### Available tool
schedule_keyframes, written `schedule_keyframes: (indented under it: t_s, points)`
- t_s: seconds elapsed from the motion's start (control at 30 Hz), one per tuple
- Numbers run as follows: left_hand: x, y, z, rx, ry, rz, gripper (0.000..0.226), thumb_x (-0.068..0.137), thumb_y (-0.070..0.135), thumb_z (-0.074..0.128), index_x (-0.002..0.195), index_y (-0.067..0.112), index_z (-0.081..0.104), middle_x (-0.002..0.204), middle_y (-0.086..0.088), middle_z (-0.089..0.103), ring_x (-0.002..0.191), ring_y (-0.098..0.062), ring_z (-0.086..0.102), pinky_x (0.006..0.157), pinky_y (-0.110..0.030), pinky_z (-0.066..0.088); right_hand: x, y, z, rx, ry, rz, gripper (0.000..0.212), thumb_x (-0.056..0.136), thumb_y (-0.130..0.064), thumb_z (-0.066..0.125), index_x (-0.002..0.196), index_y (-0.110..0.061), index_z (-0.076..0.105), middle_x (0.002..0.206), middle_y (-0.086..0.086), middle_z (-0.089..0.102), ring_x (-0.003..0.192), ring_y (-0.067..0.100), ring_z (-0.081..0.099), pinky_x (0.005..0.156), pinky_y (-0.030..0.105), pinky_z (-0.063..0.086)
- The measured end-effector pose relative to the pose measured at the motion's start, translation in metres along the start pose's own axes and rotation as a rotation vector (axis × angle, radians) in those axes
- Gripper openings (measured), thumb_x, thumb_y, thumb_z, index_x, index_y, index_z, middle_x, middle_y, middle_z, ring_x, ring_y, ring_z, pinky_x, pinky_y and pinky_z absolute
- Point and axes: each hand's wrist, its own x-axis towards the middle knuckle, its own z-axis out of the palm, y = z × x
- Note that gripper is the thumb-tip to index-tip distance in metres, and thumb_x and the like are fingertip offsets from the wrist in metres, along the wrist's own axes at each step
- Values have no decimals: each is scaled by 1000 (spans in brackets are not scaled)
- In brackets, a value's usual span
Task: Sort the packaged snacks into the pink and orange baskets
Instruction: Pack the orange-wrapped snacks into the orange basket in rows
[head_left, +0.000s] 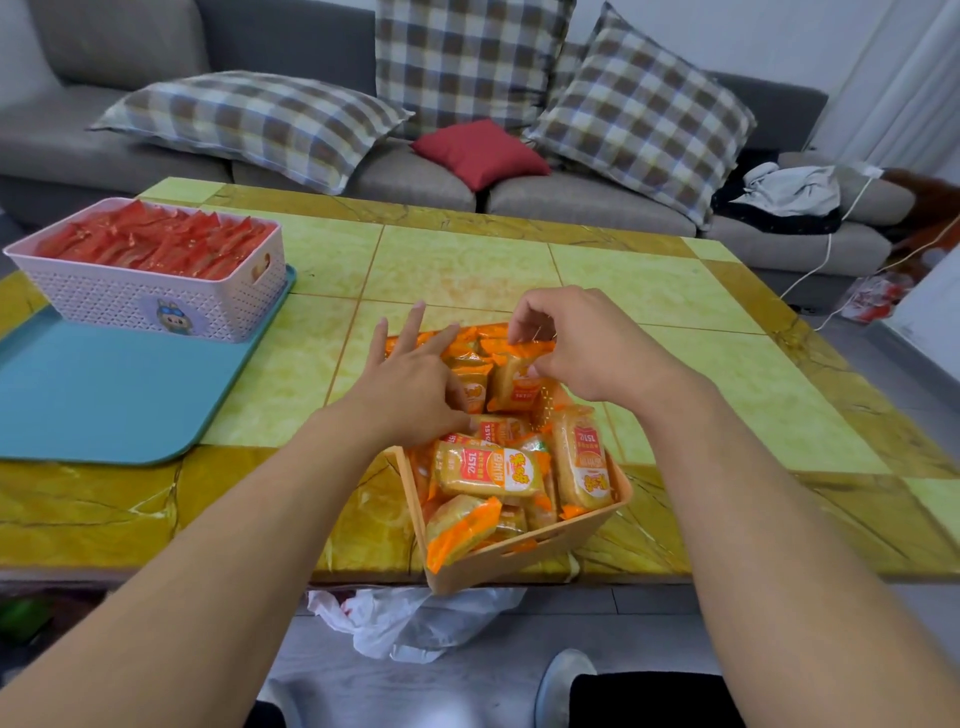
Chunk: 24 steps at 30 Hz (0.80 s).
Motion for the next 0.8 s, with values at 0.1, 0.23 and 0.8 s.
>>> schedule_keyframes:
  t_s: [0.1, 0.23, 0.8]
  points:
    - [2, 1, 0, -42, 33, -3, 15, 77, 54, 77, 85, 41, 76, 168, 11, 7, 153, -22, -23, 121, -55, -14, 2, 1, 0, -8, 2, 1, 43, 75, -2, 86, 86, -36, 63, 99, -12, 67, 94, 10, 65, 81, 33, 56]
    - [1, -5, -5, -212, 70, 40, 12, 76, 46, 82, 77, 37, 75, 166, 15, 16, 154, -17, -17, 123, -50, -12, 3, 6, -7, -8, 15, 18, 37, 74, -4, 87, 88, -32, 68, 93, -14, 68, 91, 8, 66, 72, 24, 51]
    - [-20, -27, -24, -1236, 403, -136, 12, 91, 25, 73, 82, 17, 73, 119, 10, 71, 105, 0, 67, 85, -25, 49, 18, 19, 30, -245, -136, 49, 36, 72, -7, 84, 74, -38, 65, 95, -9, 67, 87, 15, 63, 65, 27, 46]
